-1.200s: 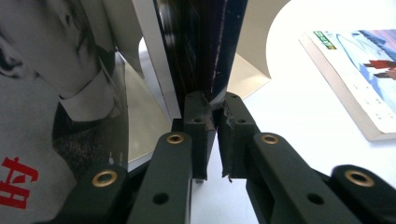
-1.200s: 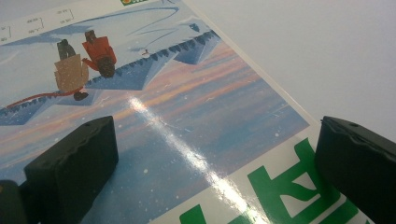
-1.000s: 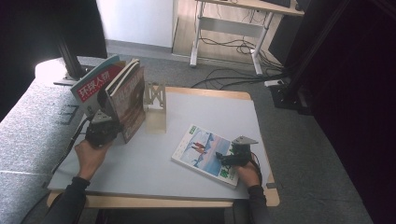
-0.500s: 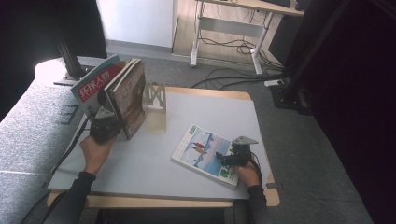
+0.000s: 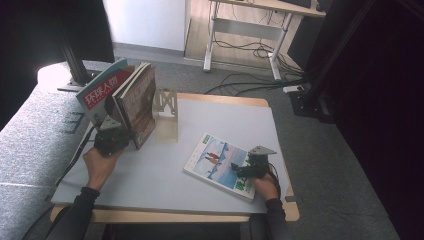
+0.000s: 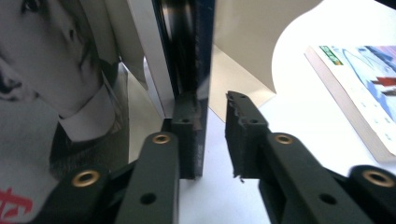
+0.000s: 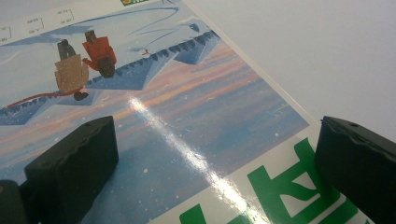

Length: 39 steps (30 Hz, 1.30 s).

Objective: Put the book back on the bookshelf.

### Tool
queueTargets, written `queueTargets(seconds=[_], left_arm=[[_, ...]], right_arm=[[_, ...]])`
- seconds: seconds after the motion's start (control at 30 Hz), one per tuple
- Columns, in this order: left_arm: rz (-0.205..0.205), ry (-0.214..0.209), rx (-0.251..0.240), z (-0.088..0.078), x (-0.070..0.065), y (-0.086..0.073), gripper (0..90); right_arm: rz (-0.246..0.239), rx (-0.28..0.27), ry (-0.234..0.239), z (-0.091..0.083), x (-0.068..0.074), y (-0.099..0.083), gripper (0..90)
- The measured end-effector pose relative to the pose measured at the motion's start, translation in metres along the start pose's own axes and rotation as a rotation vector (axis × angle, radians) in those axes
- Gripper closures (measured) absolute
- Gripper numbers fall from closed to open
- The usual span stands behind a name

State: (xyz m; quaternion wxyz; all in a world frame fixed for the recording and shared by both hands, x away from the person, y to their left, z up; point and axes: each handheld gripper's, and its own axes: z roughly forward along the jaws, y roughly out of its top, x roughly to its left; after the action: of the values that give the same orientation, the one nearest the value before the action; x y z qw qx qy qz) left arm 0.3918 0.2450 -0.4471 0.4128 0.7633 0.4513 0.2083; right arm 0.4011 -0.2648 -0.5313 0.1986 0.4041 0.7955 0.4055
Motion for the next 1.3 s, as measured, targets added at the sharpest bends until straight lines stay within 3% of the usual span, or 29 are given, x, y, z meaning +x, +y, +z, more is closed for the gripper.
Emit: queueTargets(seconds=[0.27, 0.43, 0.73, 1.13, 1.3], left_arm=[[0.040, -0.011, 0.023, -0.013, -0.004, -0.008, 66.3], [-0.002, -0.084, 0.012, -0.012, -0.005, -0.014, 60.3], [0.045, -0.160, 0.059, 0.004, -0.017, -0.024, 45.0], [0.107, -0.192, 0.147, 0.032, -0.040, -0.044, 20.1], [0.130, -0.206, 0.183, 0.041, -0.046, -0.051, 14.2]], right_arm=[[0.001, 0.000, 0.000, 0.000, 0.000, 0.000, 0.0], [0.001, 0.000, 0.000, 0.000, 0.000, 0.000, 0.0], [0.001, -0.001, 0.000, 0.000, 0.000, 0.000, 0.0], [0.003, 0.005, -0.006, -0.001, 0.001, 0.000, 0.0], [0.003, 0.007, -0.008, -0.001, 0.001, 0.000, 0.0]])
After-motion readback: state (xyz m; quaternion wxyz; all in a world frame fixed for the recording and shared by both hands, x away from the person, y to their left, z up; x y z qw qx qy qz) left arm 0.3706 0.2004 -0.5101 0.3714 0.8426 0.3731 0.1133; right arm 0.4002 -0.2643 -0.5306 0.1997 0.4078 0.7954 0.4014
